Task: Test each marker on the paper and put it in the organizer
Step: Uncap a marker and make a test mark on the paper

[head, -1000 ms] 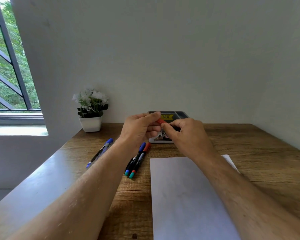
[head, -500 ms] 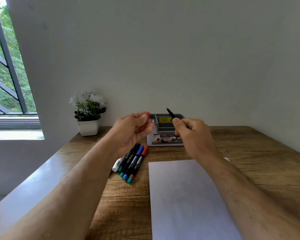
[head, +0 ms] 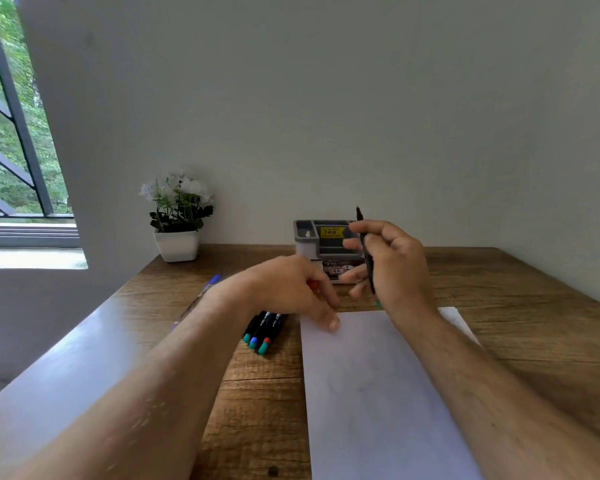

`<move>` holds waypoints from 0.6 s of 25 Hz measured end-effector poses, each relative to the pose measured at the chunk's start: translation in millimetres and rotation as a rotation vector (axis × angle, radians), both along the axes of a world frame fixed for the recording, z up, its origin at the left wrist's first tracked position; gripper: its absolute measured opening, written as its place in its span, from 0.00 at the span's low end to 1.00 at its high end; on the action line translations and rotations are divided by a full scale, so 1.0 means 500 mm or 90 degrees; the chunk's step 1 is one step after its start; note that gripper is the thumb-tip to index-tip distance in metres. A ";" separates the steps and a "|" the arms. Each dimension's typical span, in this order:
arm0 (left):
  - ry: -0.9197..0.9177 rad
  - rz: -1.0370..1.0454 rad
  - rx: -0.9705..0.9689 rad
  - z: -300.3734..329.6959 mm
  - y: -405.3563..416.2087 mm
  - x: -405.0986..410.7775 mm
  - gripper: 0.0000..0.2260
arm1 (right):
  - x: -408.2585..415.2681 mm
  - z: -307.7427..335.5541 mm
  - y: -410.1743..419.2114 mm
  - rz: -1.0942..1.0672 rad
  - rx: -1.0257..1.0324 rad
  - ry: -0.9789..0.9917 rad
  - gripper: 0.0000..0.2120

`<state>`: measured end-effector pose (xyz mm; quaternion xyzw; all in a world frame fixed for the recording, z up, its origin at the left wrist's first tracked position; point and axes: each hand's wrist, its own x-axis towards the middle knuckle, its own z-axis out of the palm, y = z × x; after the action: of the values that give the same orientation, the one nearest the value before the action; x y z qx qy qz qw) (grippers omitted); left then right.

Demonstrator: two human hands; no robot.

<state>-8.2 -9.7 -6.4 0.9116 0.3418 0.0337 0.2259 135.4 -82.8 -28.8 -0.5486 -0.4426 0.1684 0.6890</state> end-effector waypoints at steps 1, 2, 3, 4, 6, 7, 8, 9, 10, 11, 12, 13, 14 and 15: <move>0.027 0.011 0.006 -0.004 -0.001 0.006 0.13 | -0.003 0.003 0.000 0.007 0.012 0.038 0.11; 0.045 0.017 0.011 -0.008 -0.002 0.009 0.13 | -0.007 0.009 0.001 0.009 0.021 0.063 0.10; 0.052 0.017 0.013 -0.010 -0.003 0.011 0.13 | -0.011 0.017 0.000 0.003 0.020 0.066 0.07; 0.057 0.016 0.011 -0.012 -0.004 0.013 0.13 | -0.016 0.023 -0.003 -0.006 0.012 0.052 0.03; 0.063 0.015 0.015 -0.013 -0.005 0.014 0.13 | -0.030 0.023 -0.008 -0.038 -0.014 0.027 0.13; 0.066 0.014 0.021 -0.014 -0.004 0.014 0.12 | -0.034 0.016 -0.008 -0.053 -0.032 0.031 0.18; 0.064 0.013 0.028 -0.015 -0.002 0.013 0.09 | -0.038 0.005 -0.010 -0.057 -0.046 0.048 0.20; 0.060 0.014 0.034 -0.016 0.001 0.012 0.07 | -0.042 -0.008 -0.011 -0.043 -0.051 0.067 0.19; 0.053 0.015 0.036 -0.016 0.005 0.010 0.05 | -0.043 -0.020 -0.013 -0.021 -0.056 0.079 0.15; 0.048 0.018 0.035 -0.016 0.009 0.007 0.05 | -0.040 -0.030 -0.013 -0.002 -0.063 0.074 0.12; 0.043 0.021 0.028 -0.016 0.012 0.004 0.05 | -0.036 -0.037 -0.014 0.020 -0.073 0.050 0.10; 0.039 0.023 0.022 -0.016 0.014 0.002 0.05 | -0.030 -0.043 -0.014 0.054 -0.078 0.015 0.09; 0.035 0.025 0.023 -0.016 0.016 0.001 0.05 | -0.025 -0.045 -0.017 0.104 -0.076 -0.018 0.08; 0.032 0.029 0.033 -0.016 0.018 0.002 0.05 | -0.022 -0.046 -0.020 0.162 -0.073 -0.046 0.07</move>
<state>-7.4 -0.5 -14.5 0.9097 0.3668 0.0245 0.1930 124.5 -92.8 -51.9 -0.5321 -0.5231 0.2597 0.6130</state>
